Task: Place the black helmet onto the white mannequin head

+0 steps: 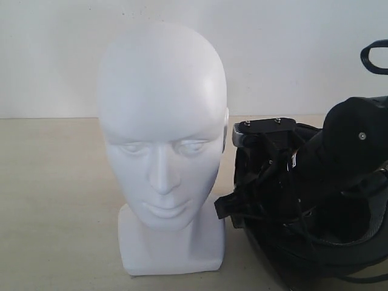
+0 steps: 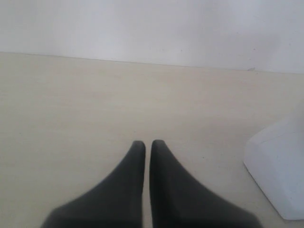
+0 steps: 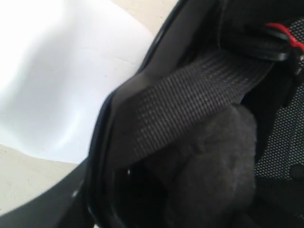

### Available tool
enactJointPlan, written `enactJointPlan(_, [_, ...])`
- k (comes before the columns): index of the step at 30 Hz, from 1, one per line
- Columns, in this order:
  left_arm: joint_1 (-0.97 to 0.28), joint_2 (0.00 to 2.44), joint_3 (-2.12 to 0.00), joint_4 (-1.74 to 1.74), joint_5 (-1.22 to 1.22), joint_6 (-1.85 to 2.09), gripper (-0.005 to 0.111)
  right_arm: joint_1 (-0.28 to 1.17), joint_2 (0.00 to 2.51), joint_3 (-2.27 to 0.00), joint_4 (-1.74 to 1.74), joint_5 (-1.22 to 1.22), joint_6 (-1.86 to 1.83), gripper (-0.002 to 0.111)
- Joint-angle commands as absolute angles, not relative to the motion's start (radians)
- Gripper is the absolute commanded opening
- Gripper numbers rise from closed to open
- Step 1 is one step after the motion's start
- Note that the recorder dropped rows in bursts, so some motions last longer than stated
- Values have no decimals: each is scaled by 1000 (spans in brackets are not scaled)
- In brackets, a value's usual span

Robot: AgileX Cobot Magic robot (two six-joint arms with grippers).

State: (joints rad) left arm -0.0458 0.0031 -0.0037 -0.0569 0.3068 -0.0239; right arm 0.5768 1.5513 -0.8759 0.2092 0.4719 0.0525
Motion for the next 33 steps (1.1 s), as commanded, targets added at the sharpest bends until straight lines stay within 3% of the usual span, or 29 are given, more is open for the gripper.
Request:
enactJointPlan(1, [-43, 0, 0, -56, 307, -19, 4, 579, 1550, -873, 199, 454, 51, 53])
enactJointPlan(3, [-43, 0, 0, -56, 307, -19, 4, 579, 1556, -873, 199, 453, 51, 53])
enactJointPlan(6, [-43, 0, 0, -56, 307, -19, 4, 579, 1590, -873, 197, 453, 51, 66])
enactJointPlan(8, [-43, 0, 0, -56, 307, -19, 4, 579, 1611, -873, 197, 451, 57, 68])
enactJointPlan(17, [-43, 0, 0, -56, 307, -19, 4, 579, 1625, -873, 197, 421, 81, 32])
enactJointPlan(21, [-43, 0, 0, -56, 307, -19, 4, 579, 1625, -873, 199, 437, 79, 1])
enactJointPlan(33, [-43, 0, 0, -56, 307, -19, 4, 562, 1583, -873, 211, 464, 104, 0])
